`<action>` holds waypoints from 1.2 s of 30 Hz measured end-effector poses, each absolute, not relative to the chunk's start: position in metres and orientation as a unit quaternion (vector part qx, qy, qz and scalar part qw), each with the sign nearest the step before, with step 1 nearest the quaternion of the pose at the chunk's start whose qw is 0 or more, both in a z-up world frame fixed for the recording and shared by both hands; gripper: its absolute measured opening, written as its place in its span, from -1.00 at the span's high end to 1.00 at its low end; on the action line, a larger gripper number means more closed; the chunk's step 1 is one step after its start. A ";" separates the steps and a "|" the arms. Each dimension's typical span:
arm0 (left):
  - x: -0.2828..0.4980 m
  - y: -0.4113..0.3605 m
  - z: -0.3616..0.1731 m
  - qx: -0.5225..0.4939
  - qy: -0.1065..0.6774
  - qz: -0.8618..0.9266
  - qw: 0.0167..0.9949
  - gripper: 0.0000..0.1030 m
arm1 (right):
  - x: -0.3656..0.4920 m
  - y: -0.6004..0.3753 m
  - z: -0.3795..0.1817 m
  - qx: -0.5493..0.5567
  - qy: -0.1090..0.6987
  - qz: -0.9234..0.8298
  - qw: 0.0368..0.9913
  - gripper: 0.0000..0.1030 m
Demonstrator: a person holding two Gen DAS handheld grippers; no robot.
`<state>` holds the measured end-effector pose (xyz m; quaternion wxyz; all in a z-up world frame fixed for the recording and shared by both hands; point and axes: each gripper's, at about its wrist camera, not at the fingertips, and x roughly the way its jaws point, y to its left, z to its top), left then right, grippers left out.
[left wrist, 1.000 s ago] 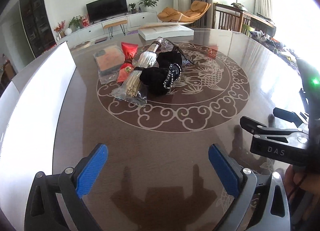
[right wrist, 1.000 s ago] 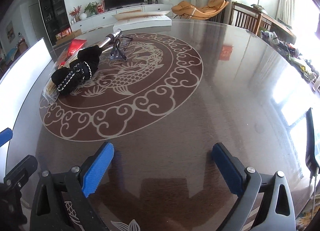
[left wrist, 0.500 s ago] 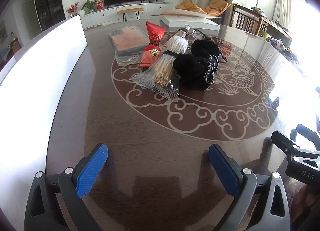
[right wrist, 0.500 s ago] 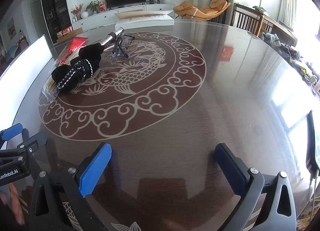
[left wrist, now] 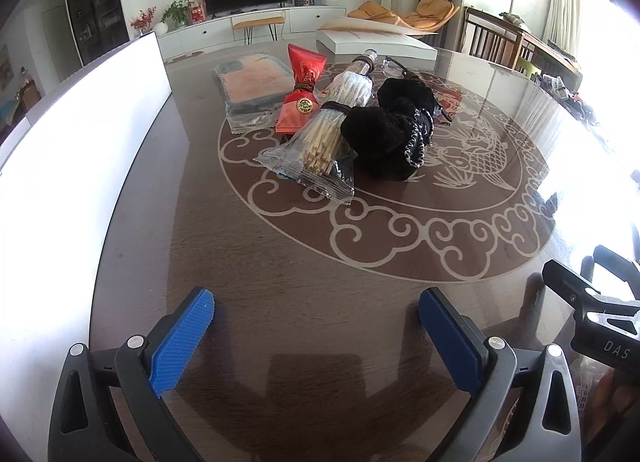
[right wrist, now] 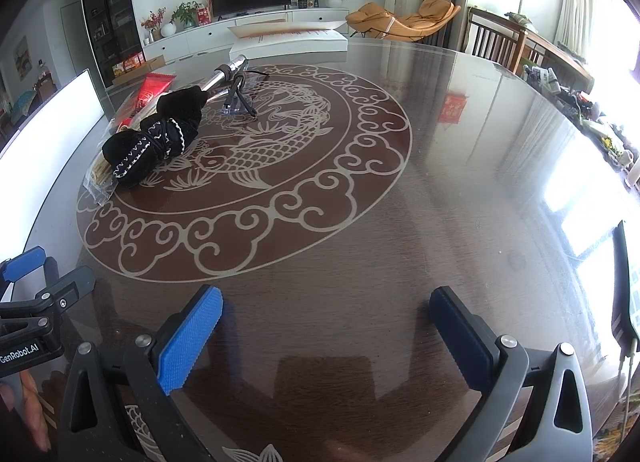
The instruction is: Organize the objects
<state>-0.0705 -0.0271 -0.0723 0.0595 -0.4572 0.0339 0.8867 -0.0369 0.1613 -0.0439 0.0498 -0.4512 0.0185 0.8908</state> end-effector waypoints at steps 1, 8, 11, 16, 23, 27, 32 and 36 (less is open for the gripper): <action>-0.070 -0.027 -0.072 -0.457 0.034 0.887 0.060 -1.00 | -0.037 0.161 -0.044 -0.451 0.018 0.891 0.050 -1.00; -0.070 -0.027 -0.072 -0.457 0.034 0.887 0.060 -1.00 | -0.037 0.161 -0.044 -0.451 0.018 0.891 0.050 -1.00; -0.073 -0.027 -0.072 -0.459 0.033 0.885 0.065 -1.00 | -0.037 0.161 -0.044 -0.451 0.018 0.891 0.050 -1.00; -0.086 -0.032 -0.072 -0.464 0.051 0.880 0.092 -1.00 | -0.038 0.162 -0.044 -0.451 0.019 0.891 0.050 -1.00; -0.088 -0.048 -0.074 -0.459 0.026 0.886 0.051 -1.00 | -0.036 0.162 -0.045 -0.450 0.019 0.891 0.049 -1.00; -0.089 -0.048 -0.074 -0.459 0.026 0.887 0.051 -1.00 | -0.043 0.159 -0.043 -0.460 0.024 0.887 0.034 -0.99; -0.090 -0.048 -0.074 -0.458 0.025 0.887 0.050 -1.00 | -0.087 0.126 -0.020 -0.467 0.078 0.879 -0.059 -0.97; -0.090 -0.048 -0.074 -0.458 0.025 0.887 0.051 -1.00 | -0.144 0.088 -0.007 -0.481 0.111 0.864 -0.104 -0.66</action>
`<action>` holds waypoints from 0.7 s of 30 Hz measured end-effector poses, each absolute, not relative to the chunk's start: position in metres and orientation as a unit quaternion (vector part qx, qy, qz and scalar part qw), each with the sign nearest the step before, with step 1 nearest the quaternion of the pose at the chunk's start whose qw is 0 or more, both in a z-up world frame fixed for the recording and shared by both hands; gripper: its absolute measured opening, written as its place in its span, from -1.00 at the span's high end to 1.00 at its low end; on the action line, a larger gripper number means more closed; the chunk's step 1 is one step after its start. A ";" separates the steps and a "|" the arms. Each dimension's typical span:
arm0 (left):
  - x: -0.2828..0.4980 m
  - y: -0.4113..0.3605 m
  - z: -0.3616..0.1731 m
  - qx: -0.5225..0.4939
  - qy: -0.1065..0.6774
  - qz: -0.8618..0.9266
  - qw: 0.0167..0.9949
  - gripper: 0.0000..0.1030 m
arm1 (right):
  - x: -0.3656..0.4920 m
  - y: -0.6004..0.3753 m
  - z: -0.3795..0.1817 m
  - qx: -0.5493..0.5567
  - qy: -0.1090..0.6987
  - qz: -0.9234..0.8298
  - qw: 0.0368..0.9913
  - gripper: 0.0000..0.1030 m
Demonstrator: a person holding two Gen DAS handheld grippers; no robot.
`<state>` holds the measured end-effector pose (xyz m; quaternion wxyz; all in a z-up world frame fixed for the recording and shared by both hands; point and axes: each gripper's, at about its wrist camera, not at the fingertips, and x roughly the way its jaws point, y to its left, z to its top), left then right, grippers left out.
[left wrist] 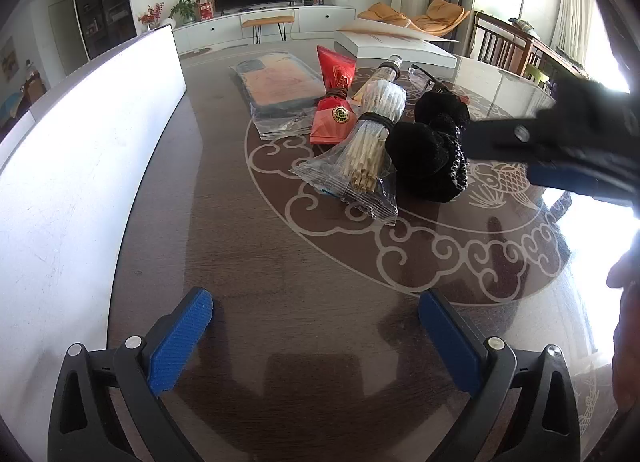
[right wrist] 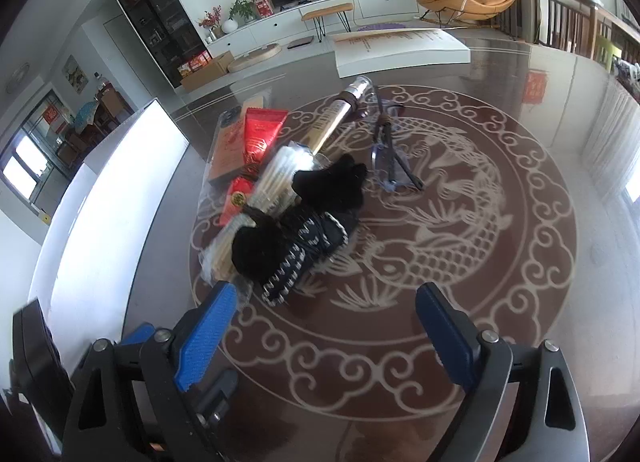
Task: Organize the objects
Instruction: 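Reach the right tool to the black knit glove and grasp it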
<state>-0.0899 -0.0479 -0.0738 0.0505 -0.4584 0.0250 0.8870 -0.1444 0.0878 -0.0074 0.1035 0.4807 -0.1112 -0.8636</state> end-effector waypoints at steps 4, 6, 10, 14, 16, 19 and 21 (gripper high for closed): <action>-0.090 -0.048 -0.074 -0.458 0.025 0.887 0.050 -1.00 | -0.185 0.066 -0.021 0.516 -0.121 -0.843 0.093 -0.19; -0.090 -0.048 -0.074 -0.458 0.024 0.887 0.051 -1.00 | -0.187 0.066 -0.031 0.526 -0.113 -0.837 0.095 0.07; -0.090 -0.048 -0.073 -0.458 0.023 0.887 0.051 -1.00 | -0.149 0.082 -0.026 0.505 -0.067 -0.854 0.107 0.10; -0.090 -0.047 -0.073 -0.458 0.024 0.887 0.050 -1.00 | -0.088 0.115 -0.024 0.477 -0.007 -0.875 0.083 0.10; -0.091 -0.048 -0.073 -0.458 0.025 0.887 0.050 -1.00 | -0.063 0.132 -0.023 0.460 0.010 -0.886 0.052 0.09; -0.091 -0.047 -0.073 -0.459 0.026 0.887 0.049 -1.00 | -0.042 0.153 -0.021 0.440 0.013 -0.898 0.011 -0.30; -0.091 -0.047 -0.074 -0.459 0.026 0.887 0.050 -1.00 | -0.037 0.158 -0.022 0.426 0.018 -0.905 -0.011 -0.75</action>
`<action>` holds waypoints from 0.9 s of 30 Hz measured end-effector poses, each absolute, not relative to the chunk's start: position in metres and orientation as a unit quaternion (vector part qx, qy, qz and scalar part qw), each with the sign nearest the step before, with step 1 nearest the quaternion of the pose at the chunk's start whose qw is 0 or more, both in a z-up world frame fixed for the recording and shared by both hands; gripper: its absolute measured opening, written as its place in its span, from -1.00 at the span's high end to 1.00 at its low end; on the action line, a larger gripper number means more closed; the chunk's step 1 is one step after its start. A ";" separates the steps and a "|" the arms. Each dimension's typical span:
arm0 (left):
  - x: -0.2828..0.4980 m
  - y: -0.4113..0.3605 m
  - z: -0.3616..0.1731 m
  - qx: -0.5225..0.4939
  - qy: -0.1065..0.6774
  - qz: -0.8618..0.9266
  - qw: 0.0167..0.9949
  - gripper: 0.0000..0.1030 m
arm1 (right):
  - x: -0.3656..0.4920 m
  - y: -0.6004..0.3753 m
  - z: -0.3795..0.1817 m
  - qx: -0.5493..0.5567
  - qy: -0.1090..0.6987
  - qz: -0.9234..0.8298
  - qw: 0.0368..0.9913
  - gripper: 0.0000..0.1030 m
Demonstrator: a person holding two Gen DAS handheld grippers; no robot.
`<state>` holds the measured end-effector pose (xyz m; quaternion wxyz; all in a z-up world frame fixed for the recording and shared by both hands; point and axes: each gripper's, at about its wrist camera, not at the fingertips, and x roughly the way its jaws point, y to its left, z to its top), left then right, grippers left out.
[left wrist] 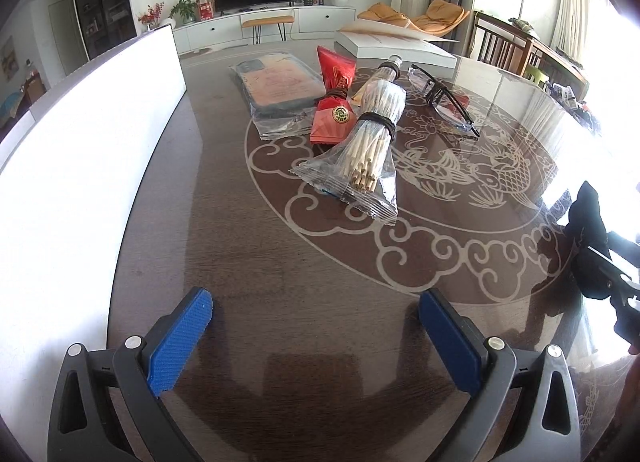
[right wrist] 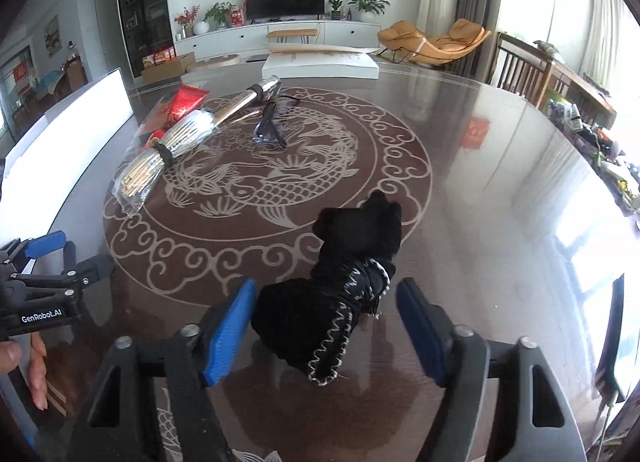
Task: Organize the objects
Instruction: 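Reach the right tool to the black knit glove and grasp it, then grasp the bagged cotton swab bundle with the left tool while the right holds the glove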
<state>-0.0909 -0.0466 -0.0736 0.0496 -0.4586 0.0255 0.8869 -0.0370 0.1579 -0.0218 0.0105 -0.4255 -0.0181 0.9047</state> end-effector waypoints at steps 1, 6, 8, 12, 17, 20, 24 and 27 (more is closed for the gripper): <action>-0.091 -0.047 -0.074 -0.459 0.025 0.887 0.050 -1.00 | -0.038 0.159 -0.023 -0.422 -0.019 0.906 0.016 -0.80; -0.091 -0.047 -0.074 -0.459 0.025 0.887 0.049 -1.00 | -0.046 0.167 -0.040 -0.451 0.003 0.892 0.013 -0.83; -0.091 -0.047 -0.074 -0.459 0.026 0.887 0.049 -1.00 | -0.046 0.171 -0.041 -0.452 0.009 0.892 0.023 -0.89; -0.091 -0.047 -0.074 -0.459 0.025 0.887 0.049 -1.00 | -0.045 0.171 -0.042 -0.455 0.008 0.890 0.029 -1.00; -0.091 -0.047 -0.074 -0.459 0.025 0.887 0.049 -1.00 | -0.045 0.171 -0.043 -0.455 0.008 0.890 0.029 -1.00; -0.091 -0.047 -0.074 -0.459 0.025 0.887 0.049 -1.00 | -0.045 0.171 -0.043 -0.455 0.008 0.890 0.029 -1.00; -0.092 -0.047 -0.074 -0.459 0.025 0.887 0.049 -1.00 | -0.045 0.171 -0.043 -0.455 0.008 0.890 0.029 -1.00; -0.091 -0.048 -0.074 -0.459 0.025 0.887 0.050 -1.00 | -0.045 0.171 -0.043 -0.455 0.008 0.890 0.029 -1.00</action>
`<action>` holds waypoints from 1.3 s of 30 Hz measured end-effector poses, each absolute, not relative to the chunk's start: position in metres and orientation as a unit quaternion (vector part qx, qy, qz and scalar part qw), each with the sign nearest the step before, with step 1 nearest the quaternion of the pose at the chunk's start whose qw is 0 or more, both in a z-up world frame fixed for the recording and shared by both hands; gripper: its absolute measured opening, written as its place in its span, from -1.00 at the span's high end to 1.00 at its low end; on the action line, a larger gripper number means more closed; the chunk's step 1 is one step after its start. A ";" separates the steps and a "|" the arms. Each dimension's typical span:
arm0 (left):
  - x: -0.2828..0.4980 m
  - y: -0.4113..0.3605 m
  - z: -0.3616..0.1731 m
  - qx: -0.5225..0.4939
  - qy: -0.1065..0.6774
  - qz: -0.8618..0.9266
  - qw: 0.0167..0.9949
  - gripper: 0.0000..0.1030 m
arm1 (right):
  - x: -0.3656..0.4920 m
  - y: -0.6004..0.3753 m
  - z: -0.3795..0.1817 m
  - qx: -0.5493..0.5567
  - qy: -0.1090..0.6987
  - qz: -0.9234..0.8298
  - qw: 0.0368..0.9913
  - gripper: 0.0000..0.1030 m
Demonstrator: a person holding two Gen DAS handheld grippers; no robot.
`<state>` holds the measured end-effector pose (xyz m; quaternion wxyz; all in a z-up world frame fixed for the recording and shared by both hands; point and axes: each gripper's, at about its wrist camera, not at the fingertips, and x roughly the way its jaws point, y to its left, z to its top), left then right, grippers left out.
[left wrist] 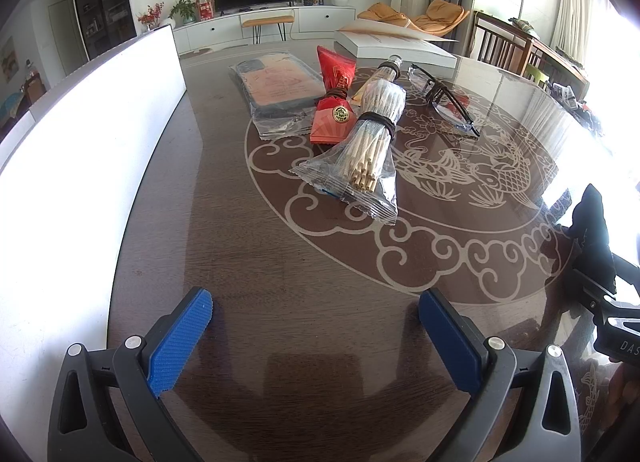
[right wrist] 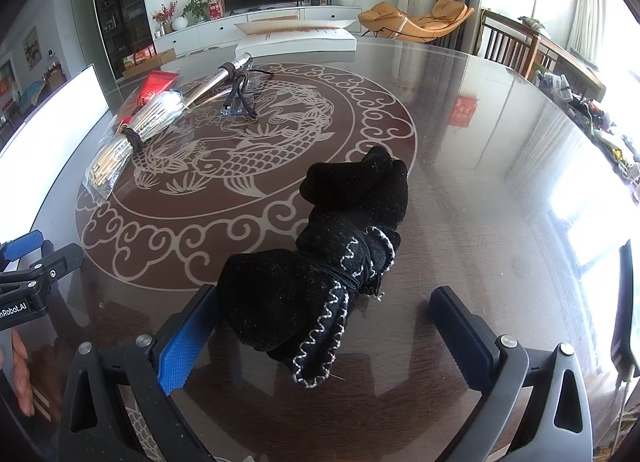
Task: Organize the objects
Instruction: 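Grasp the bagged cotton swab bundle with the left tool while the right holds the glove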
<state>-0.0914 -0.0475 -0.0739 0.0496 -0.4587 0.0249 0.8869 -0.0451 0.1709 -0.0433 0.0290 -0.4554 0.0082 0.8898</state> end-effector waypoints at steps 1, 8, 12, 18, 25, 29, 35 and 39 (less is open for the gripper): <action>-0.092 -0.047 -0.074 -0.459 0.025 0.887 0.050 -1.00 | -0.045 0.171 -0.043 -0.455 0.008 0.890 0.029 -1.00; -0.091 -0.047 -0.074 -0.459 0.025 0.887 0.049 -1.00 | -0.045 0.171 -0.043 -0.455 0.008 0.890 0.029 -1.00; -0.091 -0.047 -0.074 -0.459 0.025 0.887 0.049 -1.00 | -0.045 0.171 -0.043 -0.456 0.008 0.890 0.029 -1.00; -0.092 -0.047 -0.074 -0.459 0.025 0.887 0.048 -1.00 | -0.045 0.171 -0.043 -0.456 0.008 0.890 0.029 -1.00; -0.124 -0.032 -0.071 -0.493 0.035 0.867 0.066 -1.00 | -0.045 0.171 -0.043 -0.456 0.008 0.890 0.029 -1.00; -0.159 -0.012 -0.064 -0.469 0.035 0.880 0.069 -1.00 | -0.045 0.171 -0.043 -0.455 0.008 0.890 0.029 -1.00; -0.190 0.006 -0.063 -0.448 0.082 0.888 0.058 0.37 | -0.045 0.171 -0.043 -0.455 0.008 0.890 0.029 -1.00; -0.154 0.000 -0.060 -0.455 0.055 0.887 0.059 0.42 | -0.045 0.171 -0.043 -0.456 0.008 0.890 0.029 -1.00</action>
